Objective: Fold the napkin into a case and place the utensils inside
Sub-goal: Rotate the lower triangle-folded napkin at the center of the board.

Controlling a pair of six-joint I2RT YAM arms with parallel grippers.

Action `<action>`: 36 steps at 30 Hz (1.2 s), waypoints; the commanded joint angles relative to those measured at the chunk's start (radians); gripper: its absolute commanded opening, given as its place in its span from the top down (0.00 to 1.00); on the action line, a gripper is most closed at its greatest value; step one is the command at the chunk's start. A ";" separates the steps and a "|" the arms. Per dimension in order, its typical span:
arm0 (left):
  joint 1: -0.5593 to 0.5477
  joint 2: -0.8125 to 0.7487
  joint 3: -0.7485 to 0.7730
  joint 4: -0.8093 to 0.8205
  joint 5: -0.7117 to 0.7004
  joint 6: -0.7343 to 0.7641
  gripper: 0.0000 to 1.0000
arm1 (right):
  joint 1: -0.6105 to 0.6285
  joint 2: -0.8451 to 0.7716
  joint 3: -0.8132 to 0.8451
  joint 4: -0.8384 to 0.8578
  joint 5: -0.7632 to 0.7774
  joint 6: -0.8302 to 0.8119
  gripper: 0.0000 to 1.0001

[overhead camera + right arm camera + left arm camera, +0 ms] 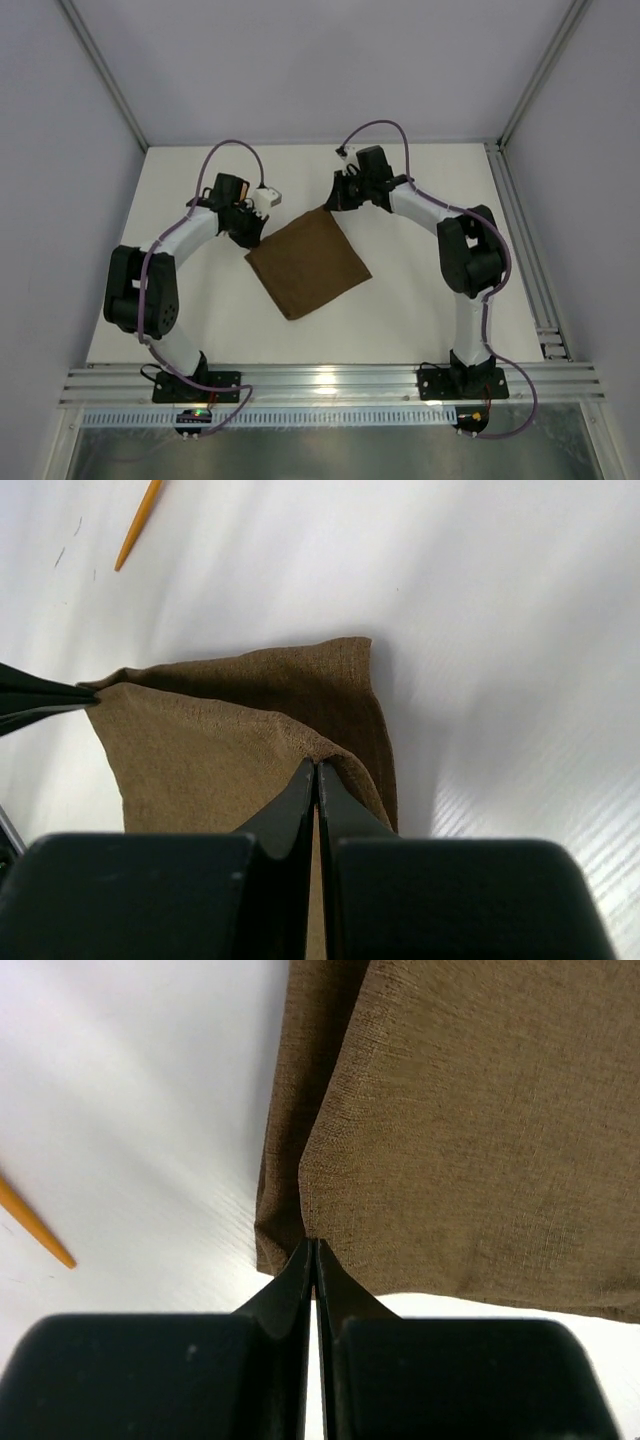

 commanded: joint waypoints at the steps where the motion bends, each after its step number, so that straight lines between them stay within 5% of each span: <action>1: 0.020 0.008 -0.056 0.045 0.074 -0.014 1.00 | 0.013 0.078 0.091 0.031 -0.033 0.039 0.97; 5: 0.033 -0.006 -0.100 0.061 0.088 -0.017 1.00 | 0.040 0.167 0.185 0.010 0.002 0.065 0.90; 7: 0.046 -0.029 -0.120 0.064 0.094 -0.017 1.00 | 0.040 0.205 0.205 -0.004 0.023 0.094 0.53; 10: 0.069 -0.040 -0.125 0.049 0.110 -0.017 1.00 | 0.042 0.175 0.214 -0.035 0.079 0.094 0.35; 22: 0.100 -0.044 -0.183 -0.057 0.073 0.018 1.00 | 0.053 -0.177 -0.181 0.047 0.263 0.021 0.30; 36: 0.036 -0.125 -0.327 -0.102 -0.085 0.089 0.93 | 0.117 -0.401 -0.575 0.022 0.330 0.197 0.25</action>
